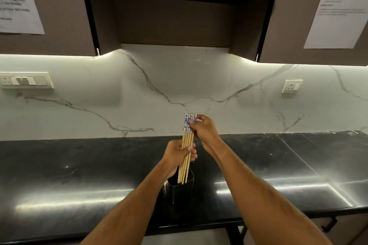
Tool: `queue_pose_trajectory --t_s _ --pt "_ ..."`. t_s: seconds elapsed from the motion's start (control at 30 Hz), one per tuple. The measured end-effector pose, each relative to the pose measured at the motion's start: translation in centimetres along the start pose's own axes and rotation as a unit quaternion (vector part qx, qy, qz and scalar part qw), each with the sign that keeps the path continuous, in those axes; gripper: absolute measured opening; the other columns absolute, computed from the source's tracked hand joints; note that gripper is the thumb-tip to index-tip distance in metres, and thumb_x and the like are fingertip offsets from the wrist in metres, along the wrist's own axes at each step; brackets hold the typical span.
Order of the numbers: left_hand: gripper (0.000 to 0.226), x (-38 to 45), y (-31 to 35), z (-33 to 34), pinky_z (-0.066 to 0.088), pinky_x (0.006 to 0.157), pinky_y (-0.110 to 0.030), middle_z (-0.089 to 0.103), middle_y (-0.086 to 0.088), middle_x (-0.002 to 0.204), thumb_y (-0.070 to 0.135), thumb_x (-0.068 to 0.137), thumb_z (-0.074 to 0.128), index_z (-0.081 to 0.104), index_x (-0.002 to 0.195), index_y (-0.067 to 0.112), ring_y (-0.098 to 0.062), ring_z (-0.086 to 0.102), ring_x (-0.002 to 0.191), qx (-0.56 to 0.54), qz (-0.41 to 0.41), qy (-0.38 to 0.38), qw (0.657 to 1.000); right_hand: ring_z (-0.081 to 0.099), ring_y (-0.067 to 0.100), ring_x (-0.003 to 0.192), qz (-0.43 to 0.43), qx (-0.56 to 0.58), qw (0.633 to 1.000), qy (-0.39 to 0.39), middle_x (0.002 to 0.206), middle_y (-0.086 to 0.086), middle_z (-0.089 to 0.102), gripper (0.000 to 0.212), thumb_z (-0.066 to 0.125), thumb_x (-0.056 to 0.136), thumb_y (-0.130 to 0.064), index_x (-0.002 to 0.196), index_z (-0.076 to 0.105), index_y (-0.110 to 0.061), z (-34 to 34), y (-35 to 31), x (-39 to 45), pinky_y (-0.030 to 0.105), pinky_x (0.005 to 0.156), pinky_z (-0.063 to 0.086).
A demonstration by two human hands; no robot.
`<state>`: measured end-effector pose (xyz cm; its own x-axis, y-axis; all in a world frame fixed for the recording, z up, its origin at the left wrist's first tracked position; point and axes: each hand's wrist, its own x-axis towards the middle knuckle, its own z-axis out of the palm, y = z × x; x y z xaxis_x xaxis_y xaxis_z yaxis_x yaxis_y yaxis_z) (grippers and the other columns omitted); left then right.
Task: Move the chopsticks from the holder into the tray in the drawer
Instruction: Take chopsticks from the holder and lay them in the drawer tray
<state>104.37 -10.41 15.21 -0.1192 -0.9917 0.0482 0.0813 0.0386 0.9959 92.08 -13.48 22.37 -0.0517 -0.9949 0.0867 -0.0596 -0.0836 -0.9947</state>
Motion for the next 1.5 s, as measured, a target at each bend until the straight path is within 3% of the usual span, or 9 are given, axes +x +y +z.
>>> queue_pose_trajectory --t_s 0.2,0.73,0.93,1.13,1.3,1.5 --pt "0.016 -0.4 -0.2 -0.4 0.062 0.076 -0.033 0.077 -0.016 0.091 0.006 0.1 0.055 0.069 0.107 0.001 -0.029 0.076 0.088 0.026 -0.027 -0.034 0.999 0.077 0.023 0.089 0.017 0.047 0.999 -0.013 0.099 0.014 0.077 0.018 0.055 0.099 -0.001 0.099 0.07 -0.011 -0.6 0.9 -0.7 0.047 0.088 0.06" --pt "0.019 -1.2 0.5 -0.1 0.061 0.084 -0.04 0.076 -0.018 0.096 0.008 0.101 0.053 0.066 0.111 -0.002 -0.032 0.075 0.093 0.012 -0.044 -0.074 0.996 0.077 0.03 0.088 0.057 0.132 0.99 -0.001 0.097 0.019 0.077 0.019 0.051 0.101 -0.001 0.11 0.067 -0.001 -0.4 1.4 -1.2 0.048 0.083 0.062" --pt "0.02 -1.8 0.5 -0.1 0.061 0.086 -0.043 0.076 -0.02 0.097 0.007 0.101 0.053 0.067 0.111 -0.003 -0.033 0.075 0.094 0.012 -0.039 -0.077 0.996 0.077 0.029 0.088 0.052 0.115 0.992 -0.01 0.096 0.017 0.077 0.017 0.052 0.101 -0.002 0.105 0.068 -0.003 -0.6 1.3 -1.7 0.047 0.082 0.062" --pt "0.02 -2.3 0.4 -0.4 0.06 0.088 -0.044 0.076 -0.02 0.096 0.008 0.101 0.054 0.067 0.11 -0.003 -0.032 0.075 0.094 0.042 -0.044 -0.091 0.994 0.077 0.026 0.086 0.022 0.048 0.998 -0.027 0.095 0.016 0.077 0.015 0.065 0.093 0.0 0.108 0.068 0.0 -0.7 1.5 -2.4 0.044 0.083 0.062" --pt "0.02 -3.1 0.3 -0.4 0.061 0.085 -0.04 0.077 -0.016 0.099 0.013 0.101 0.056 0.068 0.113 0.002 -0.03 0.075 0.095 0.037 -0.054 -0.099 0.993 0.078 0.027 0.08 0.048 0.078 0.995 0.029 0.088 0.017 0.077 0.01 0.064 0.092 0.004 0.095 0.069 -0.004 -0.6 1.7 -2.8 0.045 0.078 0.063" --pt "0.022 -4.2 0.0 -1.1 0.061 0.085 -0.042 0.077 -0.016 0.093 0.009 0.097 0.062 0.068 0.116 0.001 -0.028 0.076 0.09 0.065 -0.082 -0.069 0.992 0.078 0.026 0.079 0.097 0.141 0.982 0.082 0.091 0.016 0.077 0.014 0.062 0.095 0.002 0.108 0.066 0.0 -1.0 3.0 -4.0 0.043 0.076 0.064"
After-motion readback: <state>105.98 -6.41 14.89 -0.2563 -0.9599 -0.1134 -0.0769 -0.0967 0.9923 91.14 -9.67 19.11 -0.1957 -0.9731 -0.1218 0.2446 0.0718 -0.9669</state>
